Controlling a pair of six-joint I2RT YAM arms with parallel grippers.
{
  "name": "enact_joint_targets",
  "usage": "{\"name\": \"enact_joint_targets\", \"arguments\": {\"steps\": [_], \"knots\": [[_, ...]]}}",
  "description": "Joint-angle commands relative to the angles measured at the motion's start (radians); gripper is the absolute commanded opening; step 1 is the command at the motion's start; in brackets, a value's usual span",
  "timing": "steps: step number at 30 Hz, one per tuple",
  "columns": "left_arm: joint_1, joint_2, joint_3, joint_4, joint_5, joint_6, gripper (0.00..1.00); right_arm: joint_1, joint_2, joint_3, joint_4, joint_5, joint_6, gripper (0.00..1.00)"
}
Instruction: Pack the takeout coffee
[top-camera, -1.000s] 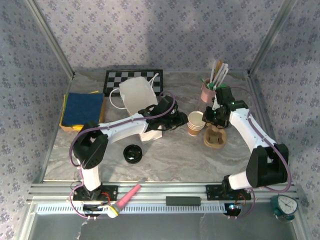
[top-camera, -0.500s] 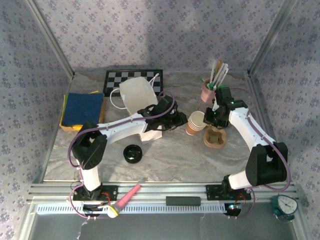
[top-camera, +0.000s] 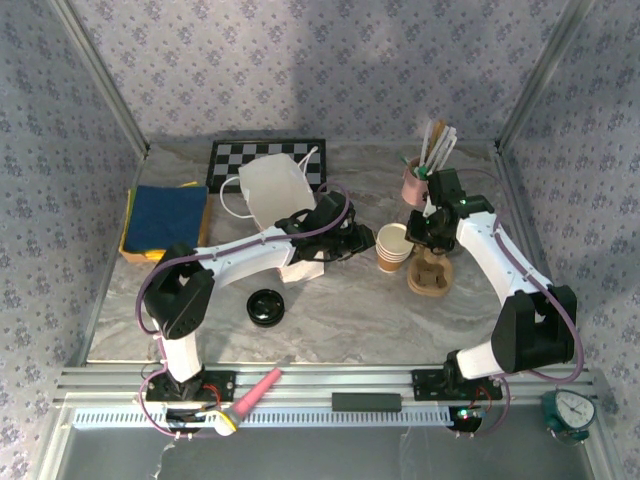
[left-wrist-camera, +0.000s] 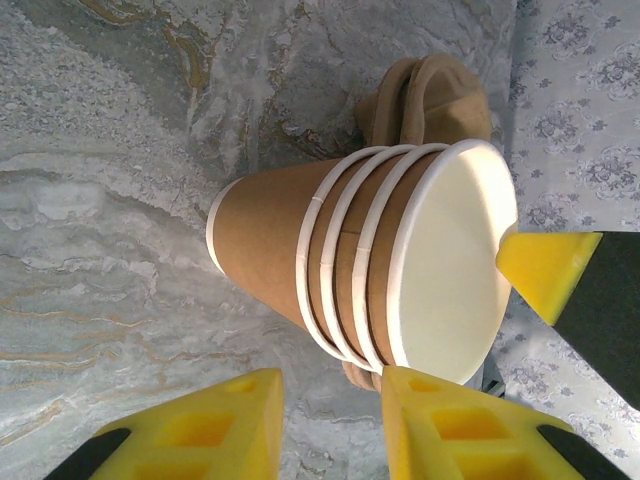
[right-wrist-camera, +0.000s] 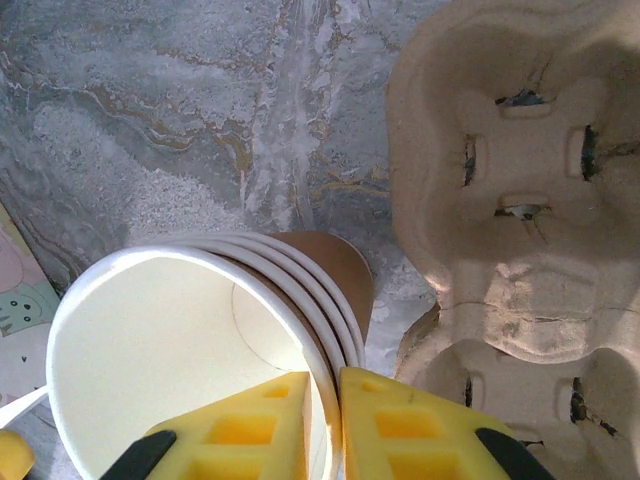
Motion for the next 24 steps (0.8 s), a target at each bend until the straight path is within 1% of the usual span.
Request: {"name": "enact_joint_targets", "arguments": {"steps": [1,12,17,19,21,24], "knots": [[0.000,-0.047,-0.009,0.000,-0.005,0.023,0.32,0.007,0.005,0.021,-0.034,0.021,-0.003,0.13],[-0.002,-0.048,-0.010,0.000,-0.005,0.025,0.32,0.002,0.020,0.010,-0.016,0.015,0.000,0.12],[-0.002,-0.047,-0.010,0.000,-0.002,0.027,0.32,-0.001,0.029,0.005,-0.008,0.004,-0.001,0.10],[-0.002,-0.047,-0.009,0.000,-0.001,0.027,0.32,-0.002,0.032,0.004,-0.007,0.000,0.000,0.07],[-0.003,-0.047,-0.006,0.001,0.001,0.032,0.32,-0.007,0.031,0.003,-0.006,-0.017,0.000,0.00],[0.000,-0.051,0.000,-0.003,-0.001,0.040,0.32,-0.030,0.019,-0.002,-0.002,-0.074,0.001,0.00]]}}
